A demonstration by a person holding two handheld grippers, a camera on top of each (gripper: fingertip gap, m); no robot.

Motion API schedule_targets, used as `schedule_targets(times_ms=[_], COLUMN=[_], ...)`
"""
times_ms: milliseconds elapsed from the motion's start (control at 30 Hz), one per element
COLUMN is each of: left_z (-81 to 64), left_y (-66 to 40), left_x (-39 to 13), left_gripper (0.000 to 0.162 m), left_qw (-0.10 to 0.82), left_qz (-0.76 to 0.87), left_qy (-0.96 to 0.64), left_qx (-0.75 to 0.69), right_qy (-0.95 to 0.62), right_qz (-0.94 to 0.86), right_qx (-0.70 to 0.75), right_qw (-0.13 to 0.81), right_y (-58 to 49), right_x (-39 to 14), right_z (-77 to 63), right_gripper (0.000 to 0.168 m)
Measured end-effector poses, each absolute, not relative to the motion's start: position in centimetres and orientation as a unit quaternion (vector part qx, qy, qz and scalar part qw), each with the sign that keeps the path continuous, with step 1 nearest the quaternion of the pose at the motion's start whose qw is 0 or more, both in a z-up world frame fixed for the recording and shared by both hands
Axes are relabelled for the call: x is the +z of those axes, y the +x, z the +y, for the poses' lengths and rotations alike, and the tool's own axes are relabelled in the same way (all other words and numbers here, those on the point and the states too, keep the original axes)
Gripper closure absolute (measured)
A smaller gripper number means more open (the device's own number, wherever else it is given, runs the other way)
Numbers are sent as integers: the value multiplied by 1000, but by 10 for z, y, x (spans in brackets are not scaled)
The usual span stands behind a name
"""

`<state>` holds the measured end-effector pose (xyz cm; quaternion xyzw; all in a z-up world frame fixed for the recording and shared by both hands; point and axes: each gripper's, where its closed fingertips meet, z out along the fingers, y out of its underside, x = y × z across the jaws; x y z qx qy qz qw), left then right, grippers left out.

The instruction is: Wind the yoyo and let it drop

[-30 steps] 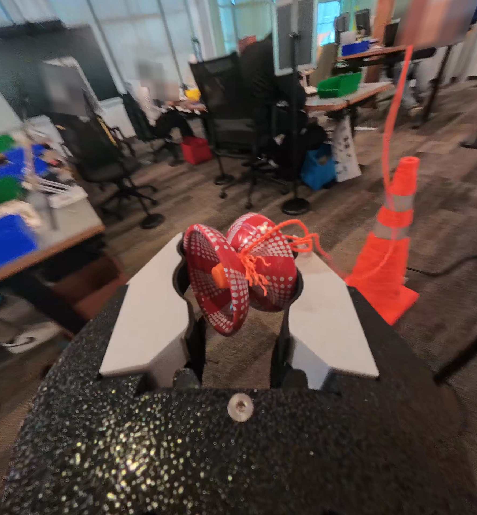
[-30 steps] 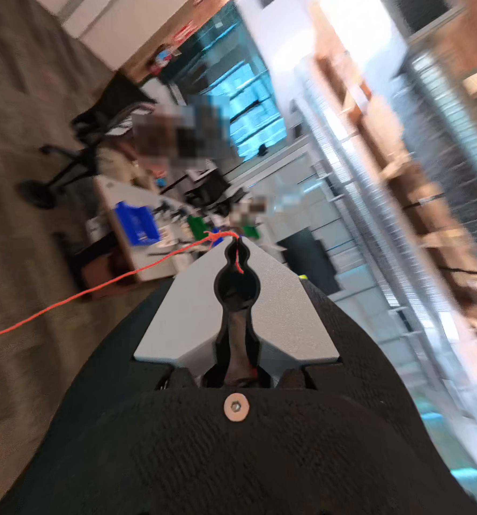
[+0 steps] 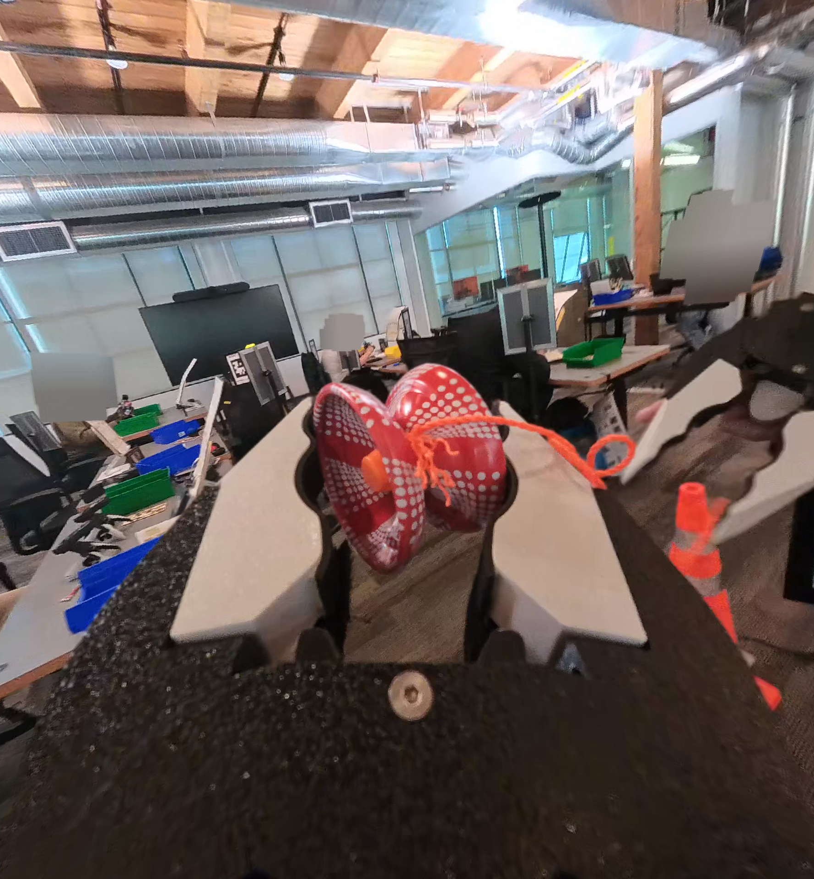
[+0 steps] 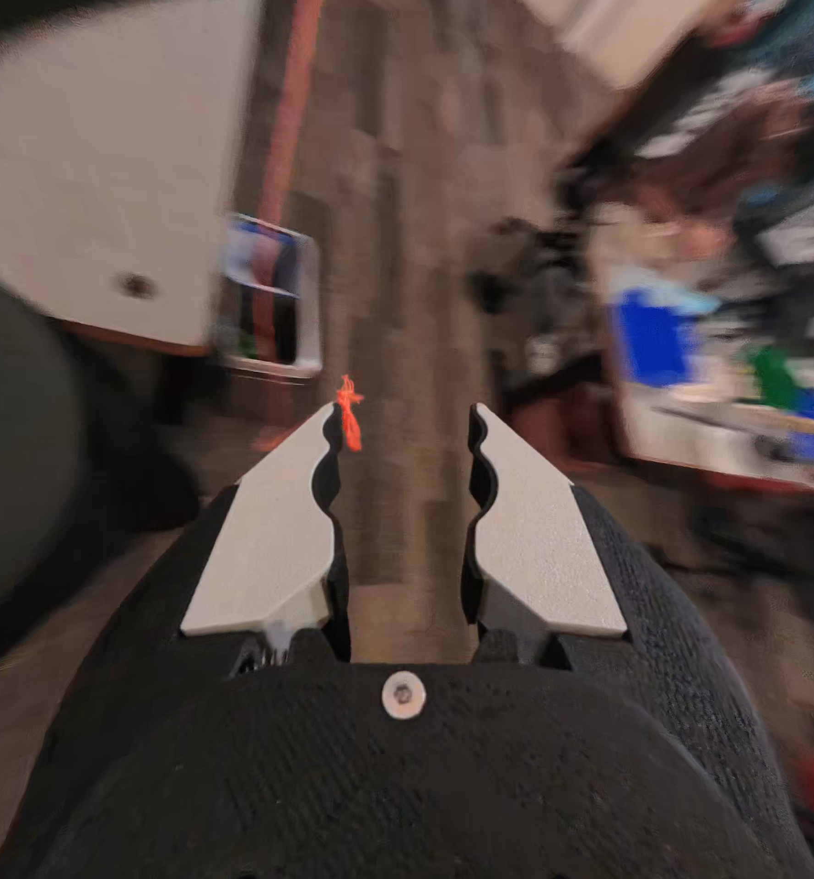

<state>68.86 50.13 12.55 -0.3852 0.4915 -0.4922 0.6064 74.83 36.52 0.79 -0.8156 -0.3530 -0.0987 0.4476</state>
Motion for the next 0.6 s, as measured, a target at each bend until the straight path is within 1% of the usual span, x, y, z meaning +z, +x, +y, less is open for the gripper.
schedule_targets(times_ms=[33, 100, 133, 167, 200, 233, 267, 300, 367, 400, 433, 467, 500, 567, 600], left_z=[501, 504, 506, 507, 509, 508, 506, 501, 487, 479, 470, 459, 447, 426, 418], left_y=[691, 693, 694, 693, 694, 695, 697, 699, 703, 704, 705, 706, 709, 716, 720], left_x=[124, 121, 120, 120, 119, 118, 117, 116, 113, 114, 114, 114, 113, 104, 98], left_gripper=[93, 93, 93, 93, 93, 94, 93, 94, 93, 93, 93, 93, 93, 93, 93], left_qw=[608, 606, 605, 603, 601, 596, 586, 573, 536, 512, 488, 461, 432, 387, 375], left_qz=[500, 511, 513, 511, 510, 511, 514, 520, 534, 538, 541, 545, 552, 576, 589], left_qy=[-387, -397, -400, -403, -407, -408, -406, -401, -383, -373, -363, -352, -341, -327, -325], left_qx=[-480, -463, -459, -461, -462, -467, -477, -490, -530, -555, -581, -606, -627, -642, -637], right_qy=[-840, -899, -901, -887, -895, -921, -939, -932, -884, -884, -884, -865, -825, -721, -686], right_qz=[-343, -300, -332, -352, -318, -265, -252, -283, -344, -333, -315, -305, -319, -355, -359], right_qx=[-52, -103, -42, 13, -8, -60, -52, -5, 103, 79, 3, -75, -110, -114, -109], right_qw=[417, 303, 276, 299, 311, 279, 227, 227, 299, 319, 344, 391, 453, 584, 623], right_y=[748, 788, 768, 749, 764, 797, 805, 786, 739, 744, 765, 778, 769, 726, 712], right_x=[-3, -32, -42, -37, -35, -42, -54, -55, -36, -32, -28, -15, 6, 56, 73], right_z=[365, 360, 347, 346, 356, 359, 345, 337, 335, 344, 360, 377, 389, 397, 396], right_gripper=[119, 121, 122, 124, 125, 122, 122, 122, 121, 122, 122, 123, 124, 139, 145])
